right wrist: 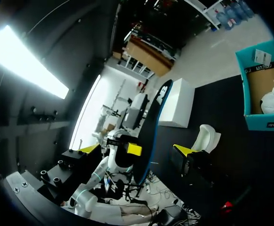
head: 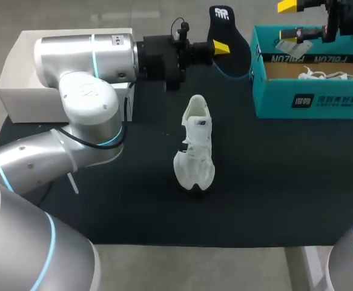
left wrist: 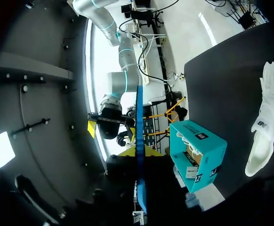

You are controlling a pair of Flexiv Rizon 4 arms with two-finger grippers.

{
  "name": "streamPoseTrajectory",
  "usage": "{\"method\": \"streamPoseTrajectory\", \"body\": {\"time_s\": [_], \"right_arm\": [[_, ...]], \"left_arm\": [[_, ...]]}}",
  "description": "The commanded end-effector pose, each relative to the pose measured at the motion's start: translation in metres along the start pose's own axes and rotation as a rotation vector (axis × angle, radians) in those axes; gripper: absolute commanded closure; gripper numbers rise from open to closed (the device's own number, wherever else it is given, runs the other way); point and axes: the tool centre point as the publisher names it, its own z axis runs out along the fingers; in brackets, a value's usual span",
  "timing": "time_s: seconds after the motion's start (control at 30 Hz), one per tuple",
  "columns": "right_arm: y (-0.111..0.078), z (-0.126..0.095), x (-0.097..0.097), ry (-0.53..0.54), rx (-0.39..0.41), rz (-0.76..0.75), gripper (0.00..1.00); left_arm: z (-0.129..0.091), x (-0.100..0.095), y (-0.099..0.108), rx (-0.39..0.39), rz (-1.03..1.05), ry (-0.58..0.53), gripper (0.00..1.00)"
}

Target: Take the shoe out of the shoebox, open the shoe tongue, remove and reinsert the insole, then place the shoe into the shoebox

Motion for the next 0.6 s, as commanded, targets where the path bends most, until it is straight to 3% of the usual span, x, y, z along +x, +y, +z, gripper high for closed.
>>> {"method": "streamPoseTrajectory", "body": {"time_s": [0.03,0.1,0.13,0.53,0.6], "right_arm": [[0.0022,0.0041,-0.0019,0.001,0.006,0.007,0.00],[0.0015,0.0052,-0.0033,0.001,0.008,0.018,0.00],[0.0011,0.0057,-0.0037,0.001,0.009,0.024,0.00],[-0.0017,0.0125,-0.0080,-0.002,0.031,0.046,0.00],[-0.0008,0.0131,-0.0073,-0.004,0.033,0.047,0.00]], "left_arm": [[-0.0048,-0.0065,0.0000,0.016,-0.034,0.028,1.00],[-0.0063,-0.0089,0.0005,0.006,-0.151,0.088,1.00],[-0.0070,-0.0091,0.0018,0.036,-0.189,0.051,1.00],[-0.0070,-0.0091,0.0018,0.036,-0.189,0.051,1.00],[-0.0035,-0.0083,0.0047,0.028,-0.404,0.152,1.00]]}}
